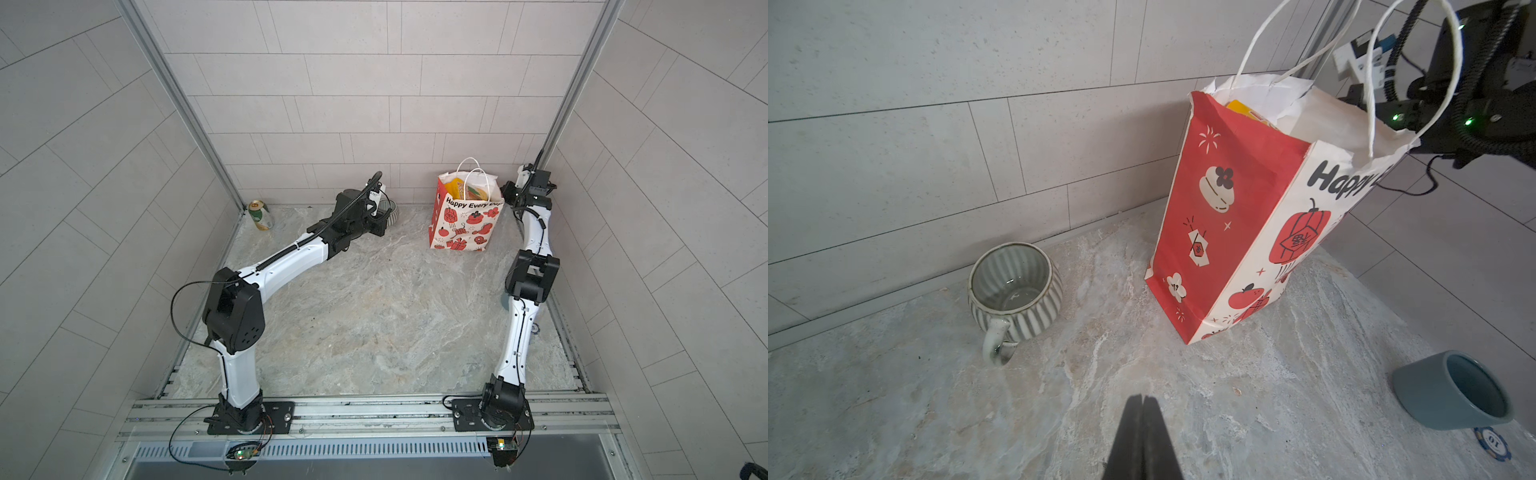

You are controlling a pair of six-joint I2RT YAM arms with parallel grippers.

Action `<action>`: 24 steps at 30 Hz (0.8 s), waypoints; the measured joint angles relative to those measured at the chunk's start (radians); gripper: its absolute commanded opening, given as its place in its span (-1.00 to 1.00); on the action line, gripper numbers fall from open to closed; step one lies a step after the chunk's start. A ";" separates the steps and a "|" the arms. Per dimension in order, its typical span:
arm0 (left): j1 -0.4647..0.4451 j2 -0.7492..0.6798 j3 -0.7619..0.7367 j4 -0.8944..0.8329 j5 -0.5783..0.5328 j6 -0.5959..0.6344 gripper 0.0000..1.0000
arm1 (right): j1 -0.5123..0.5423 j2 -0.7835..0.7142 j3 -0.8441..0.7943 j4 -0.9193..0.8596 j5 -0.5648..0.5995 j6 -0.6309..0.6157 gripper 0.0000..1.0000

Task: Take the snacks out of the paper bag

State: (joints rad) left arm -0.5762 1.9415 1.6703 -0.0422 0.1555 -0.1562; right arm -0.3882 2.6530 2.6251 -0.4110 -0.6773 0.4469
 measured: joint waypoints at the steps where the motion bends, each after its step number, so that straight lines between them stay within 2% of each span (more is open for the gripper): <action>1: 0.000 0.000 0.000 0.001 0.000 0.000 -1.00 | 0.000 0.014 0.000 0.022 -0.026 0.014 -1.00; 10: 0.014 -0.038 -0.135 0.057 0.001 0.001 -1.00 | 0.010 0.094 0.002 0.229 -0.221 0.101 -1.00; 15: 0.027 -0.082 -0.206 0.074 -0.004 0.008 -1.00 | 0.025 0.121 0.002 0.276 -0.283 0.104 -0.95; 21: 0.048 -0.167 -0.279 0.110 -0.029 0.007 -1.00 | 0.042 0.122 0.000 0.349 -0.363 0.124 -0.99; 24: 0.055 -0.222 -0.340 0.145 -0.042 0.006 -1.00 | 0.060 0.100 -0.081 0.450 -0.392 0.160 -0.98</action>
State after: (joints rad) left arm -0.5217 1.7199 1.3308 0.1028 0.1131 -0.1501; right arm -0.3286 2.7529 2.5443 0.0387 -1.0691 0.6067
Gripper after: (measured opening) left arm 0.047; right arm 0.049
